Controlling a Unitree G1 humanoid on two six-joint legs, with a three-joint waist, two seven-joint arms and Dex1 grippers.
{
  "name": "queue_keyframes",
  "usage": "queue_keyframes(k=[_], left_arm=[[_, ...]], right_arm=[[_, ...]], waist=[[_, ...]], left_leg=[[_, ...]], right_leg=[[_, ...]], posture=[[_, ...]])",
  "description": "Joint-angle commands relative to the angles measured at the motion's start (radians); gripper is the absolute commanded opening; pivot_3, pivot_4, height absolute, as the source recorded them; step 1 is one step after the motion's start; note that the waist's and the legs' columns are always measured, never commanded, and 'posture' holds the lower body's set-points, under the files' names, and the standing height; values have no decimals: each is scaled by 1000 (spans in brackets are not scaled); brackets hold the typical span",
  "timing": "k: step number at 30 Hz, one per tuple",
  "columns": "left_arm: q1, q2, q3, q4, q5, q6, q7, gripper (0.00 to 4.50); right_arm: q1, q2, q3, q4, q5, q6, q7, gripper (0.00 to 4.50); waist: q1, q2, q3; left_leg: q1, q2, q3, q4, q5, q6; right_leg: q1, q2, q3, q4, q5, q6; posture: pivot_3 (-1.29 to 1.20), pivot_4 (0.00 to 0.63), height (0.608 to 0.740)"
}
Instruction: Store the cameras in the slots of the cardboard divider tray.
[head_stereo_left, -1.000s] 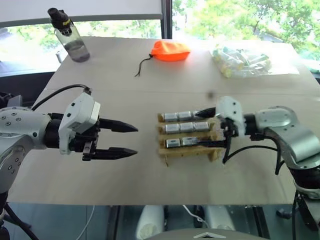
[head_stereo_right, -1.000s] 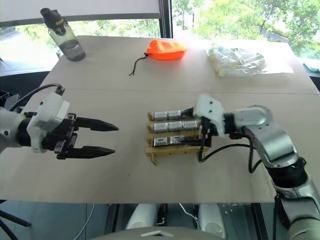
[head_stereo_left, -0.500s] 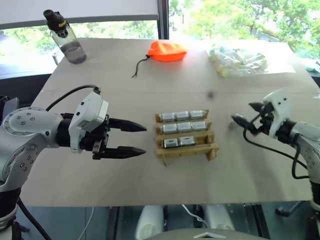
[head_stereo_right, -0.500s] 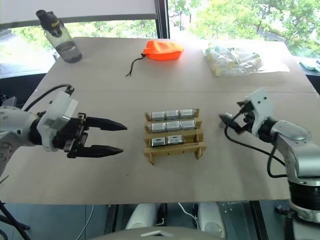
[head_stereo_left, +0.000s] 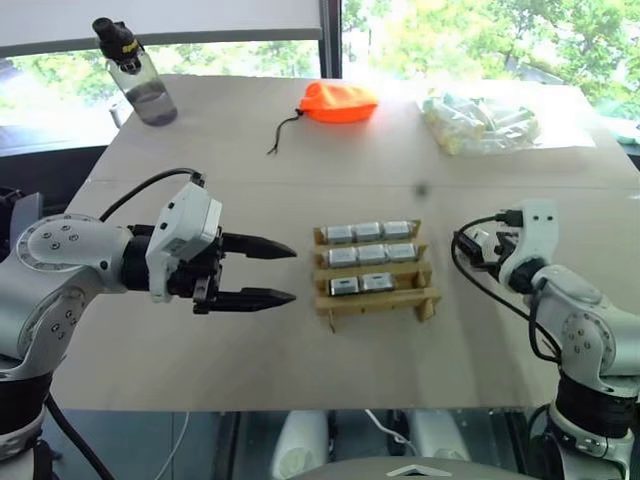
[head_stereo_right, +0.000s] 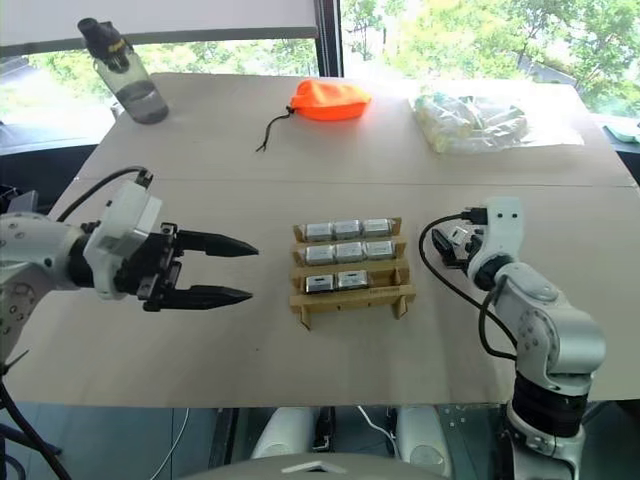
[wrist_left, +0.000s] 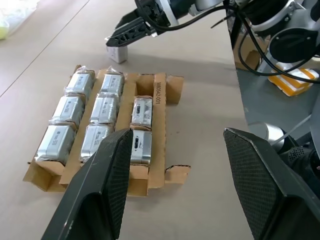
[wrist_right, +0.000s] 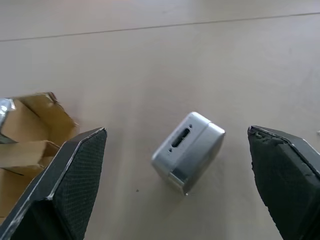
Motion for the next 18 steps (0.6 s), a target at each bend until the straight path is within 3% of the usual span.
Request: queue_keyframes(k=[1,18], left_arm=[[-17,1,14,-10,-13,-10,0,2967],[-79,2,0,29,9,17,66,2967]], right_arm=[[13,22,19,-42,-28,-34,-47,4458],[5,154,90,33,-94,-146,-142,4458]], waist=[[-2,0,0],[-24,0,0]], left_leg=[[0,0,0,0,0,0],[0,0,0,0,0,0]], right_leg=[[0,0,0,0,0,0],[0,0,0,0,0,0]], posture=[[0,150,726],[0,150,726]])
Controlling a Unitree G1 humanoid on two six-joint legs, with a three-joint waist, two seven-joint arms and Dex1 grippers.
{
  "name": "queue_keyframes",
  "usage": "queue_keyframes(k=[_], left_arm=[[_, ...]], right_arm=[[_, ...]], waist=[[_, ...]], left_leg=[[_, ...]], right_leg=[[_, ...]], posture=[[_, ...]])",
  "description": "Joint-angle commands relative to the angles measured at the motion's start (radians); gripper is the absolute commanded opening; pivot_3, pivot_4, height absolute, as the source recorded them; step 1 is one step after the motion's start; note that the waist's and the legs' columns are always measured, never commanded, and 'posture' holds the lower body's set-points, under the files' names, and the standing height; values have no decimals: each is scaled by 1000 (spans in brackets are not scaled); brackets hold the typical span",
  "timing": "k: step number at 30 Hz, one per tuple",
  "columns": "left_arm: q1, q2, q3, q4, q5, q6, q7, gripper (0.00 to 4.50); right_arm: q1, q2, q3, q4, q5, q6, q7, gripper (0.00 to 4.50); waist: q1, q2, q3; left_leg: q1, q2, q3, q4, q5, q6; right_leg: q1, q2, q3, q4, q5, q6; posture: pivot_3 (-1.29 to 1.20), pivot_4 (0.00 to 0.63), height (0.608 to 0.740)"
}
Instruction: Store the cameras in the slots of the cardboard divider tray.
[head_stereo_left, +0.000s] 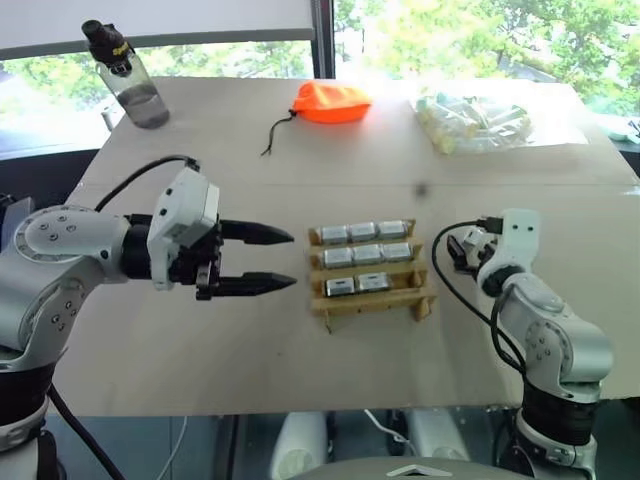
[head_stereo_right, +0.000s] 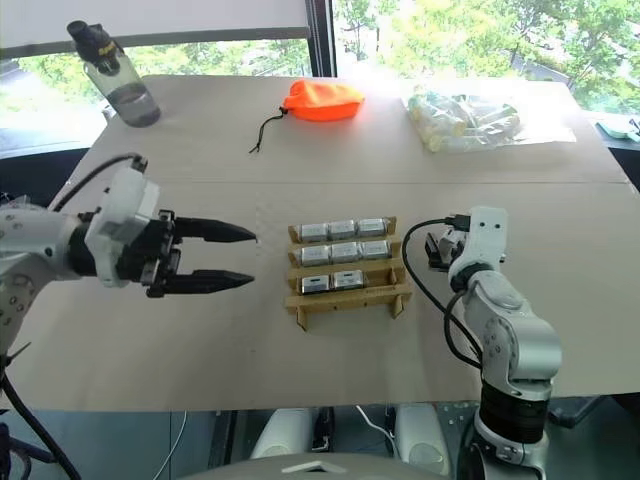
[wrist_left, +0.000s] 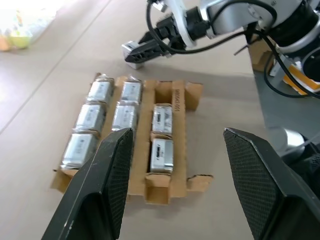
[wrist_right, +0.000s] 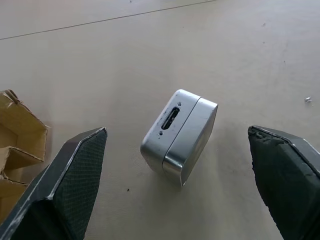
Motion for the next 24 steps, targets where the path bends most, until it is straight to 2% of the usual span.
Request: queue_keyframes(k=[1,4,10,13,20,24], left_arm=[[-19,1,8,-1,1,7,26,2967],[-44,-16,-4,-4,8,42,101,2967],[-67,-39,-30,-6,64,51,197,2967],[-65,-40,-34,-4,72,48,198,2967],[-60,-43,-25,-10,59,49,180,2967],[-57,-44,-22,-11,58,49,175,2967]], right_arm=[[-12,2,5,-7,-10,-42,-7,4458],[-10,3,14,-2,-13,-54,-8,4458],[-11,10,28,-1,-18,-63,-10,1815],[-11,10,32,0,-21,-65,-9,734],[-7,-20,43,-5,-35,-72,8,683],[-9,-88,62,-11,-43,-86,57,683]], waist=[[-1,0,0],[0,0,0],[0,0,0],[0,0,0],[-1,0,0],[0,0,0]], left_leg=[[0,0,0,0,0,0],[0,0,0,0,0,0],[0,0,0,0,0,0],[0,0,0,0,0,0],[0,0,0,0,0,0],[0,0,0,0,0,0]], right_leg=[[0,0,0,0,0,0],[0,0,0,0,0,0],[0,0,0,0,0,0],[0,0,0,0,0,0],[0,0,0,0,0,0],[0,0,0,0,0,0]], posture=[[0,150,726],[0,150,726],[0,150,726],[0,150,726],[0,150,726],[0,150,726]])
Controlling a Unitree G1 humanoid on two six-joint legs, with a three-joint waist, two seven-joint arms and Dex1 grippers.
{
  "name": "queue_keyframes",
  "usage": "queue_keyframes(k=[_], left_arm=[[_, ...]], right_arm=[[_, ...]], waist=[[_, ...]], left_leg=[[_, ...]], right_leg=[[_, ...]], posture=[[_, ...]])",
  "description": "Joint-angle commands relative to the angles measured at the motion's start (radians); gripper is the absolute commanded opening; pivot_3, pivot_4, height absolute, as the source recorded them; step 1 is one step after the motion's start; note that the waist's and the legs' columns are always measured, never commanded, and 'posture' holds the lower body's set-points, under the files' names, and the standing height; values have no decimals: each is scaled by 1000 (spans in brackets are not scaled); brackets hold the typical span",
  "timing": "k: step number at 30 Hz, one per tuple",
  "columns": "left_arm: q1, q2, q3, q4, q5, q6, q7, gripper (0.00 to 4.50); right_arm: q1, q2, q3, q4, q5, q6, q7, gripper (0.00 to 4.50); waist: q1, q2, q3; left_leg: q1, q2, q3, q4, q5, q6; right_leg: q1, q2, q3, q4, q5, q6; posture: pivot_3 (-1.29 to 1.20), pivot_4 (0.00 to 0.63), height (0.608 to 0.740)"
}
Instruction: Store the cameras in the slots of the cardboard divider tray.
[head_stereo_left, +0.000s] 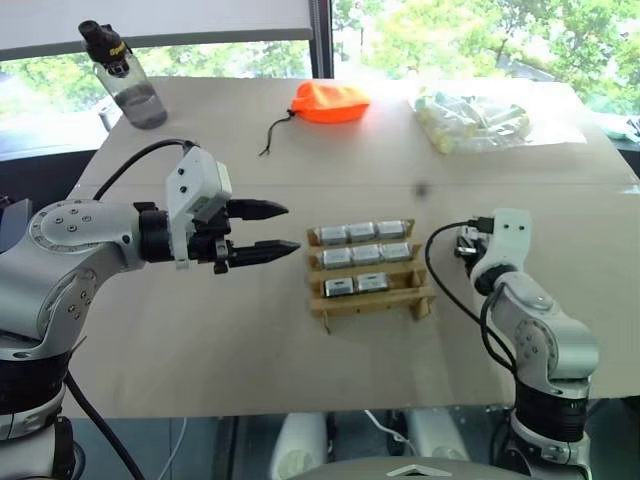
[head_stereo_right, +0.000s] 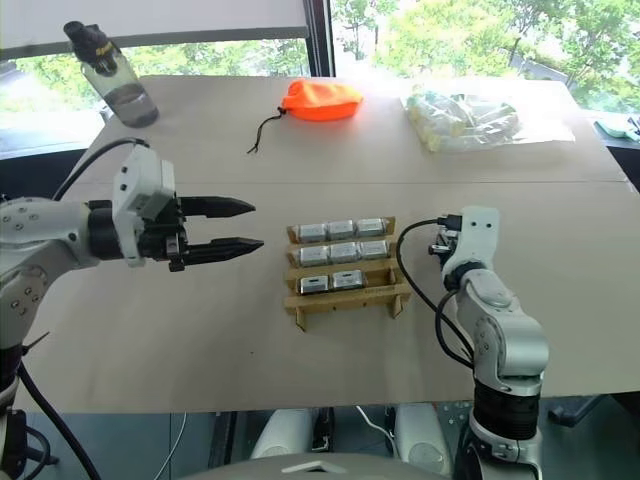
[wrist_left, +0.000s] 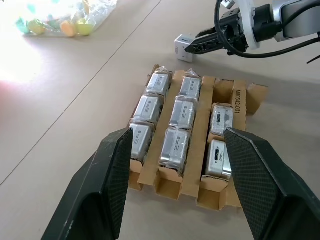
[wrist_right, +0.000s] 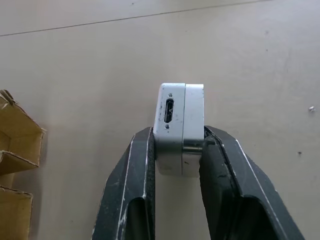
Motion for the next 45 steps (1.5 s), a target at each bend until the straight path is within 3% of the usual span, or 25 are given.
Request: queue_keyframes(k=[1,9,15,18,25,30,41,45], left_arm=[[-2,0,20,-19,-13,-12,-8,2967],[12,2,26,-24,-20,-15,-35,2967],[27,14,38,-33,-46,-30,-99,2967],[29,23,44,-41,-63,-38,-134,2967],[46,49,95,-80,-141,-6,-185,2967],[80,72,142,-114,-183,24,-177,2967],[148,84,185,-165,-199,30,-138,2967],[155,86,191,-165,-200,27,-134,2967]], right_arm=[[-9,-65,12,-34,-1,-38,55,683],[1,-331,52,0,83,-254,419,683],[-28,-553,94,138,165,-622,920,683],[-94,-589,115,231,245,-689,1130,683],[-315,-600,249,496,240,-887,1540,683],[-398,-595,335,626,217,-985,1656,683],[-538,-685,597,808,246,-1092,1659,683],[-567,-691,636,834,258,-1109,1659,683]], waist=[[0,0,0],[1,0,0],[2,-1,0],[0,-1,0],[2,-1,0],[6,-1,1],[4,0,1],[3,1,1]], left_leg=[[0,0,0,0,0,0],[0,0,0,0,0,0],[0,0,0,0,0,1],[0,0,0,0,0,1],[1,1,0,2,0,1],[0,1,-1,1,0,1],[0,0,-1,2,0,0],[0,0,-1,2,0,0]], right_leg=[[0,0,0,0,0,0],[0,0,0,0,0,0],[0,0,0,-1,0,0],[0,1,0,-1,0,0],[1,1,0,0,0,0],[1,0,-1,-1,0,0],[1,-2,-1,0,0,0],[1,-2,-2,0,0,0]], posture=[[0,150,726],[0,150,726],[0,150,726],[0,150,726],[0,150,726],[0,150,726],[0,150,726],[0,150,726]])
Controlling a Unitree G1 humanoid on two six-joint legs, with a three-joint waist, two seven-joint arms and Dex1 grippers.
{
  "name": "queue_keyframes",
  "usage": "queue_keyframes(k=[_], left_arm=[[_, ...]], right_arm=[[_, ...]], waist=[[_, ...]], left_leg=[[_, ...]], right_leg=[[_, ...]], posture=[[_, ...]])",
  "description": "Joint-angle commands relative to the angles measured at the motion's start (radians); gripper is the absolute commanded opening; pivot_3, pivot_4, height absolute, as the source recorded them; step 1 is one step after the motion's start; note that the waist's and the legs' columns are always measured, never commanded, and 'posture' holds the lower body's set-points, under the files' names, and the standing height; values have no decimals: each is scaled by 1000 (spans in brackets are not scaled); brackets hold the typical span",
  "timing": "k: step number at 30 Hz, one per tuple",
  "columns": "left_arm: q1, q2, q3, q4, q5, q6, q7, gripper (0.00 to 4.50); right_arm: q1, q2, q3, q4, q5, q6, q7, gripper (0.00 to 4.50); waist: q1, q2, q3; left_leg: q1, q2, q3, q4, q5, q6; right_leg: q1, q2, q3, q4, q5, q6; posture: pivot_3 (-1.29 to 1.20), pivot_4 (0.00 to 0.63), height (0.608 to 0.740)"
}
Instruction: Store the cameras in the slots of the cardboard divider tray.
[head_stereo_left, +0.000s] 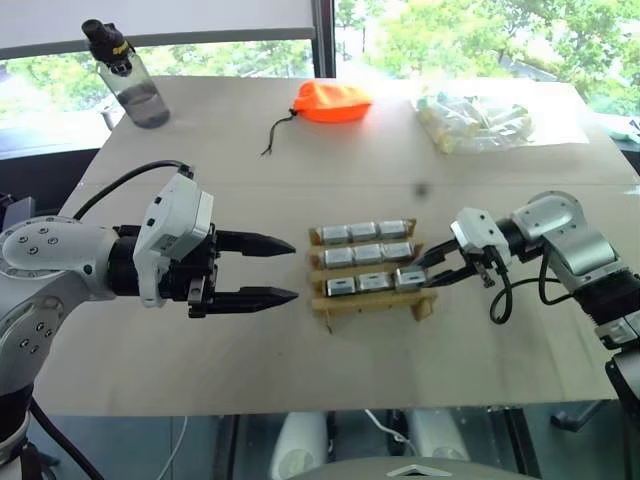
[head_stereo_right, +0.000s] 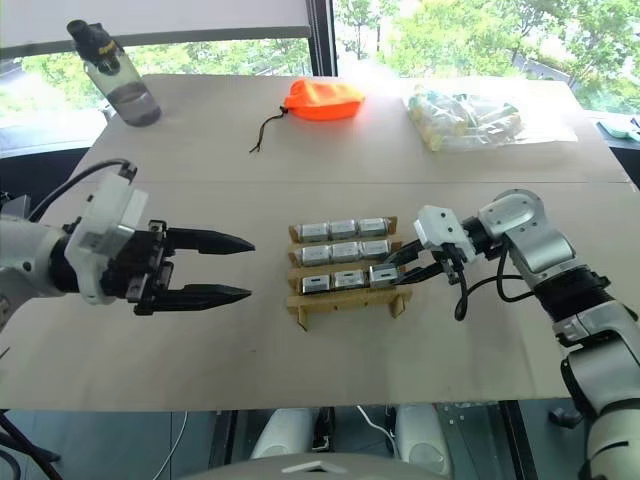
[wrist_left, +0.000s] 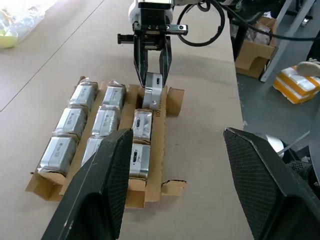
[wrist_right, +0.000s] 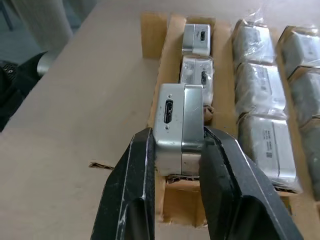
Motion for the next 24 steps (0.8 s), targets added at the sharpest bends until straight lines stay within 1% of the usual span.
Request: queue_keyframes(k=[1,8,13,19,20,22,23,24], left_arm=[[4,15,31,-21,-5,-14,4,2967],[-2,15,24,-20,-5,-20,8,2967],[-6,17,19,-17,-1,-26,10,2967],[-7,20,17,-19,-14,-15,13,2967],[-9,21,16,-17,-14,-14,15,2967],[-14,22,11,-11,-10,-16,16,2967],[-16,23,9,-8,-7,-18,15,2967],[-17,23,7,-6,-5,-19,14,2967]], right_arm=[[-33,-11,14,11,16,-44,64,683],[-48,27,18,48,-46,-25,64,683],[-43,-3,59,41,-42,5,64,683],[-41,-21,64,17,3,93,64,683],[-41,-28,67,13,8,102,64,1684],[-41,-41,68,4,22,113,64,2427],[-40,-41,60,3,22,108,64,2966],[-38,-37,49,4,20,103,64,3412]], waist=[[0,0,0],[0,0,0],[4,0,0],[10,0,0],[12,0,0],[13,1,0],[13,1,0],[13,1,0]], left_leg=[[0,0,0,0,0,0],[0,0,0,0,0,0],[0,0,0,0,0,0],[-1,-1,0,0,0,0],[-1,-1,-1,0,0,0],[-1,-1,-1,0,0,0],[-1,-1,-1,0,0,0],[-1,-1,0,0,0,0]], right_leg=[[0,0,0,0,0,0],[0,0,0,0,0,0],[0,-1,0,0,0,0],[0,-1,-1,-1,0,0],[0,-1,-1,-1,0,0],[0,-1,-2,-1,0,0],[0,-1,-2,-1,0,0],[0,-1,-1,-1,0,0]], posture=[[0,150,726],[0,150,726],[0,150,726],[0,150,726],[0,150,726],[0,150,726],[0,150,726],[0,150,726]])
